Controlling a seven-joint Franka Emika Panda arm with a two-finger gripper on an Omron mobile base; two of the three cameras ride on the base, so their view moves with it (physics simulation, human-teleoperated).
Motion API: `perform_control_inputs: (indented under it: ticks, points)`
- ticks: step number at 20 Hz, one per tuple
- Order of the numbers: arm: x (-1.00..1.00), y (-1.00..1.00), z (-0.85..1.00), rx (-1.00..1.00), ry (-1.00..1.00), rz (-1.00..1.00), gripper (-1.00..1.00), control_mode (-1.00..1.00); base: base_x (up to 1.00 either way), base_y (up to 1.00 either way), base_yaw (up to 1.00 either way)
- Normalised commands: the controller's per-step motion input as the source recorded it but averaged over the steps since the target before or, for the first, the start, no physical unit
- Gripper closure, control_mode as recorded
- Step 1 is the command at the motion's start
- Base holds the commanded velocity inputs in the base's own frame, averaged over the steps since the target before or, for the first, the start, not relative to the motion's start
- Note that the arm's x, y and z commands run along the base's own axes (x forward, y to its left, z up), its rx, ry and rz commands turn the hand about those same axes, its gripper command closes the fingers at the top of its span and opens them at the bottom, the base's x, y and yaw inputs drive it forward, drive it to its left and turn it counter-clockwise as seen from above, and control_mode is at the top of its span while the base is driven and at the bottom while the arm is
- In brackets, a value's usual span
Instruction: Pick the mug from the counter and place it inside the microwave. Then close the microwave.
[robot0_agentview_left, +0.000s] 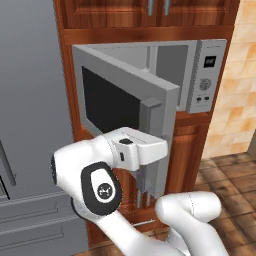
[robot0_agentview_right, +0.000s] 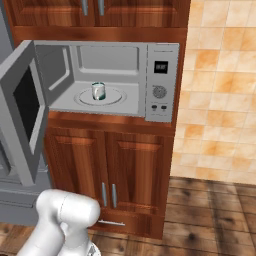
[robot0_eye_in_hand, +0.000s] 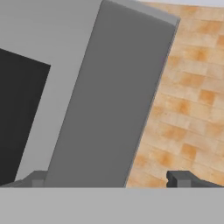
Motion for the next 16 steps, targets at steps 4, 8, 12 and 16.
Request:
perform_control_inputs:
  ticks: [4,8,12,16]
  points:
    - [0.18,-0.59,0.00,0.00,0.07,0.10,-1.00,-1.00,0.00,0.00,0.00]
    - [0.18,-0.57,0.00,0.00,0.12,0.15,-1.00,-1.00,0.00,0.00,0.00]
    - [0.26,-0.58,0.00,0.00,0.13,0.18,-1.00,-1.00,0.00,0.00,0.00]
    - [0.31,-0.54,0.00,0.00,0.10,0.18,-1.00,-1.00,0.00,0.00,0.00]
